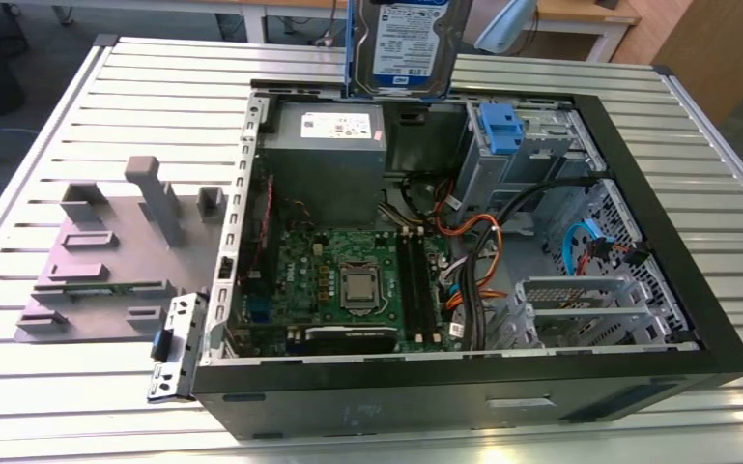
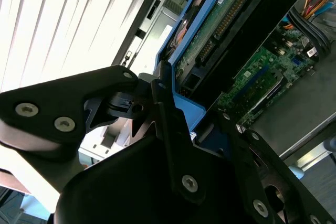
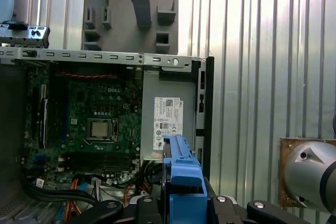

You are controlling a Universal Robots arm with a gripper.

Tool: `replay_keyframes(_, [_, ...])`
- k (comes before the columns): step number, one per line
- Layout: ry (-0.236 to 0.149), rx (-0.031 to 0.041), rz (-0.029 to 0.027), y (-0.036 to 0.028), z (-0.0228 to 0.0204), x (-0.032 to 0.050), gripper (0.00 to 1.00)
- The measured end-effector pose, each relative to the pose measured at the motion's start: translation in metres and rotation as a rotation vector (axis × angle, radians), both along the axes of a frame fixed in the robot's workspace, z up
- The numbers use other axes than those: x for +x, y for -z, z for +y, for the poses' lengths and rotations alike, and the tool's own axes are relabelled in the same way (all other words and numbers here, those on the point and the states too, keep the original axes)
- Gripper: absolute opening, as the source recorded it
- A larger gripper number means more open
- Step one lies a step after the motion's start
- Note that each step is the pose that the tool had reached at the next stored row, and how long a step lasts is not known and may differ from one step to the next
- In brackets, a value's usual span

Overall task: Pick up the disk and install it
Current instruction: 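Pick up the disk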

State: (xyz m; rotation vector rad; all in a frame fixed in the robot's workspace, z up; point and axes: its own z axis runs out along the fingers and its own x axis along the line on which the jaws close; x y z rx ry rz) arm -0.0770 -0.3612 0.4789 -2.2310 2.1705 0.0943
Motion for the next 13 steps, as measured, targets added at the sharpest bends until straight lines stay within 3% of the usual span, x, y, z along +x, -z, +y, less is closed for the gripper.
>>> replay_keyframes(13, [0.000, 0.0000, 0.0000, 0.0000, 0.0000, 0.0030, 0.37])
